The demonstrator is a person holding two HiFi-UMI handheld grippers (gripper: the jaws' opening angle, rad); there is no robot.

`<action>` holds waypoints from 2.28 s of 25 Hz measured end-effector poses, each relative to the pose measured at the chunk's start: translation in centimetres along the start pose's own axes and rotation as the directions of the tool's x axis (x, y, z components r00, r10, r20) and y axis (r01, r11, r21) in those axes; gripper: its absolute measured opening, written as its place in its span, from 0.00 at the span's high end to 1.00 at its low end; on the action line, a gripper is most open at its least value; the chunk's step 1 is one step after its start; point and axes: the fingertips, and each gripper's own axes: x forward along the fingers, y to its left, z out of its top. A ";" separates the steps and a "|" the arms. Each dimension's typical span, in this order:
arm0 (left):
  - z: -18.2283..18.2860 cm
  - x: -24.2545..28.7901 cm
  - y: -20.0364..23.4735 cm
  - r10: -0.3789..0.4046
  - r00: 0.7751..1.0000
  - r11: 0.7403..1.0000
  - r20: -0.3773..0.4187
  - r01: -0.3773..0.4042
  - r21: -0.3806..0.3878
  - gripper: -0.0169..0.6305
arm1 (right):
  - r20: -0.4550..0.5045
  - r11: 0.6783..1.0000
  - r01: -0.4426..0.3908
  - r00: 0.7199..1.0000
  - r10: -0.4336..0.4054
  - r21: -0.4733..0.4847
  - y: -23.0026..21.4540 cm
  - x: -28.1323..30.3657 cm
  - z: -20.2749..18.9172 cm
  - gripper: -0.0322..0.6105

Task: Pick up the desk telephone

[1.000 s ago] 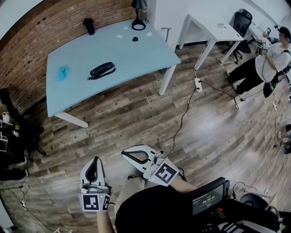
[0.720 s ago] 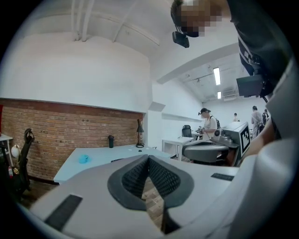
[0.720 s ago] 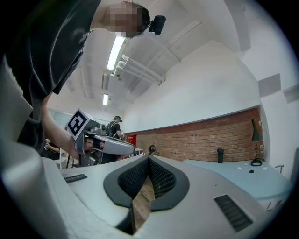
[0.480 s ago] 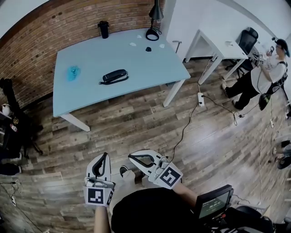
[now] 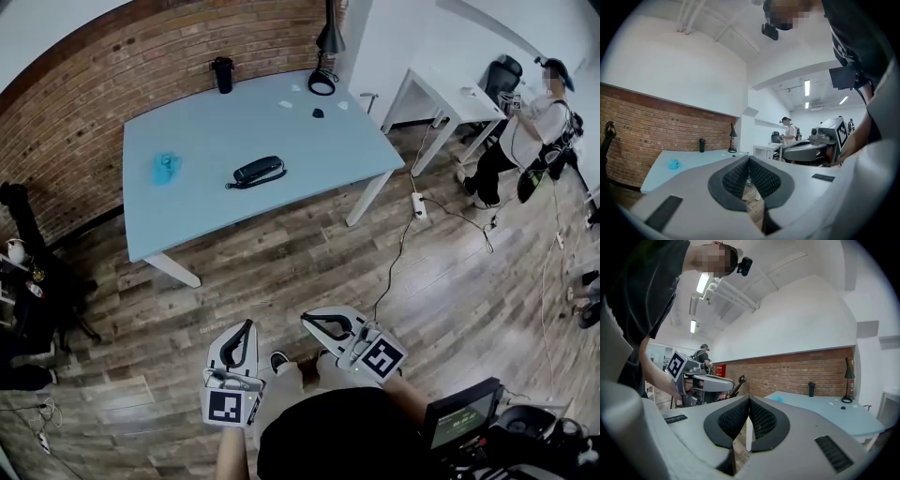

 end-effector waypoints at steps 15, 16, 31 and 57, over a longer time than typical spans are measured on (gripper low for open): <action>-0.5 4.8 4.9 -0.009 0.999 1.000 -0.031 0.009 0.015 0.99 | 0.072 0.998 -0.067 0.995 0.068 -0.016 -3.9 6.5 0.2 0.92; -0.4 5.6 5.3 0.000 0.999 1.000 -0.034 0.001 0.020 0.99 | 0.074 0.997 -0.080 0.994 0.081 -0.017 -4.7 7.1 0.0 0.92; 1.1 19.7 6.1 -0.005 0.994 0.999 -0.107 0.010 0.044 0.99 | 0.108 0.989 -0.145 0.984 0.142 0.026 -18.3 10.4 0.4 0.92; 0.7 30.3 14.2 -0.092 0.990 0.990 -0.106 0.103 0.099 0.99 | 0.076 0.997 -0.081 0.994 0.082 -0.008 -29.3 17.7 0.9 0.92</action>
